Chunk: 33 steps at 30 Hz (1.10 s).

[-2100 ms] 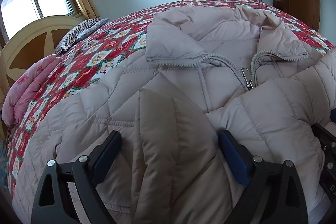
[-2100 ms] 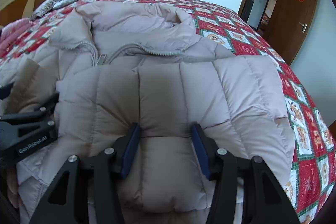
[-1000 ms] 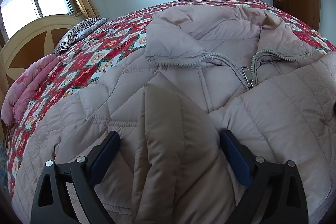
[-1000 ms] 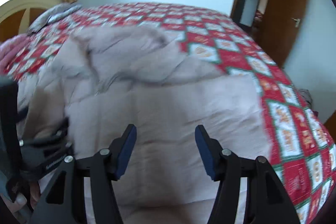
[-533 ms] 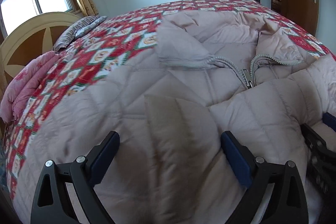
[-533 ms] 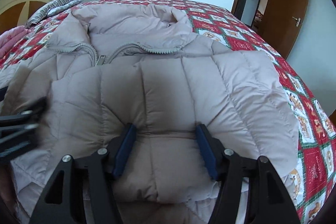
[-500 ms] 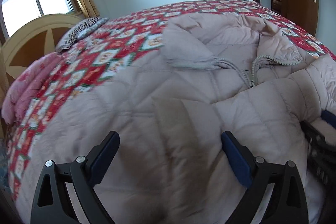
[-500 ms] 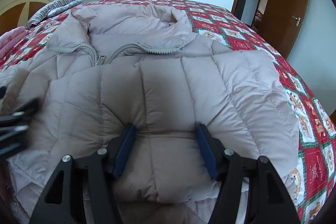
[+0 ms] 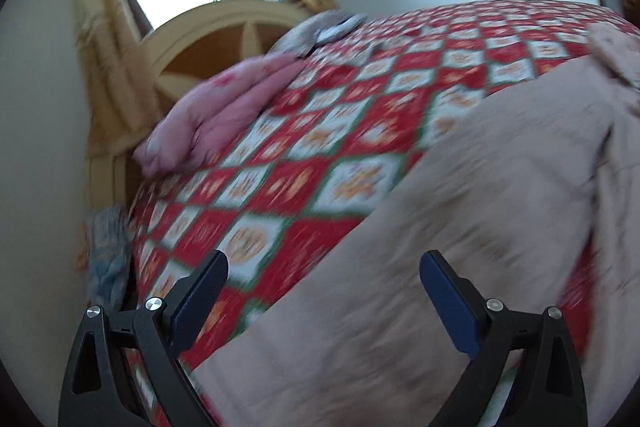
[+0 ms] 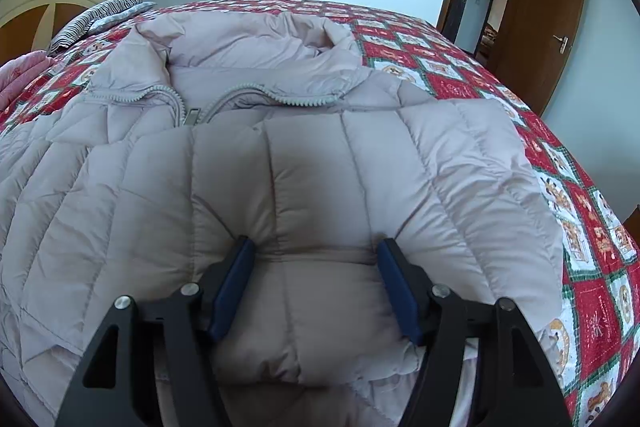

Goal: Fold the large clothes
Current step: 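Grasp the other sleeve cuff with the left gripper and lift it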

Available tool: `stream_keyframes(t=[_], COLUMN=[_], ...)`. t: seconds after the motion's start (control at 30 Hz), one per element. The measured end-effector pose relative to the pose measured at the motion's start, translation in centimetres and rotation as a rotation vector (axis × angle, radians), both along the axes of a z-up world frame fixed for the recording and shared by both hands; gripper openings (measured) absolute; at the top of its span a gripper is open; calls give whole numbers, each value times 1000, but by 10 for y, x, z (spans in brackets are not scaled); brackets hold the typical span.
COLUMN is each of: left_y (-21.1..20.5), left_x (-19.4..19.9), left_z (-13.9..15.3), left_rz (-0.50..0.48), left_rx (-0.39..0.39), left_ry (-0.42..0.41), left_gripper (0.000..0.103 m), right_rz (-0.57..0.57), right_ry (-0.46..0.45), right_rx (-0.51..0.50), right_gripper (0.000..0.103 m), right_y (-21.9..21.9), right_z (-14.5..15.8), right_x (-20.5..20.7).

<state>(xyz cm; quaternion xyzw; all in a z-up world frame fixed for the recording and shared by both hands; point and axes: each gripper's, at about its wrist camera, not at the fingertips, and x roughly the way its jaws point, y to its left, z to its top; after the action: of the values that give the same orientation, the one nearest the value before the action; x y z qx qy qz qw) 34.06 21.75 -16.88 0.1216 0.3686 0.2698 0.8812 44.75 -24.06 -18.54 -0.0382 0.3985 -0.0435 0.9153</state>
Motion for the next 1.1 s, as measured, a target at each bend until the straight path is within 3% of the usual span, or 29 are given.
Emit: stream_keyframes(t=[0.2,0.47,0.53,0.57,0.6,0.67,0.87,0.97,1.1], left_y=[58,56,51,49,43,34,28,22,-13], left_x=[-50,-59,-57,-58,-59,-59,-54,-37,0], left_z=[-27,-39,-40,-40,-37,-31,7,32,74], left_rz=[142,165,159,145,121,71,28,23,-44], left_rx=[-156,-394,-414,-408,-388,-375,-274,-154,-53], left_ry=[35,-20,-17,-24,-32,-22,-76,-96,-149], left_gripper=[97,97,90,73,47,18,10,10,9], right_rz=[-1,-6,-6,-6,-6,-5,22,-3,-64], right_ry=[-4,-10,-10,-10,-10,-7,-26,-50,-76], right_rx=[1,3,5,5,4,6,77,-5,-70], right_gripper=[69,70,70,71,71,71,71,71,71], right_y=[0,-2,-2,-2,-2,-3,-18,-24,-41], right_z=[0,2,2,2,2,2,19,29,39], right_x=[-1,-3,-4,-4,-3,-3,-20,-30,-34])
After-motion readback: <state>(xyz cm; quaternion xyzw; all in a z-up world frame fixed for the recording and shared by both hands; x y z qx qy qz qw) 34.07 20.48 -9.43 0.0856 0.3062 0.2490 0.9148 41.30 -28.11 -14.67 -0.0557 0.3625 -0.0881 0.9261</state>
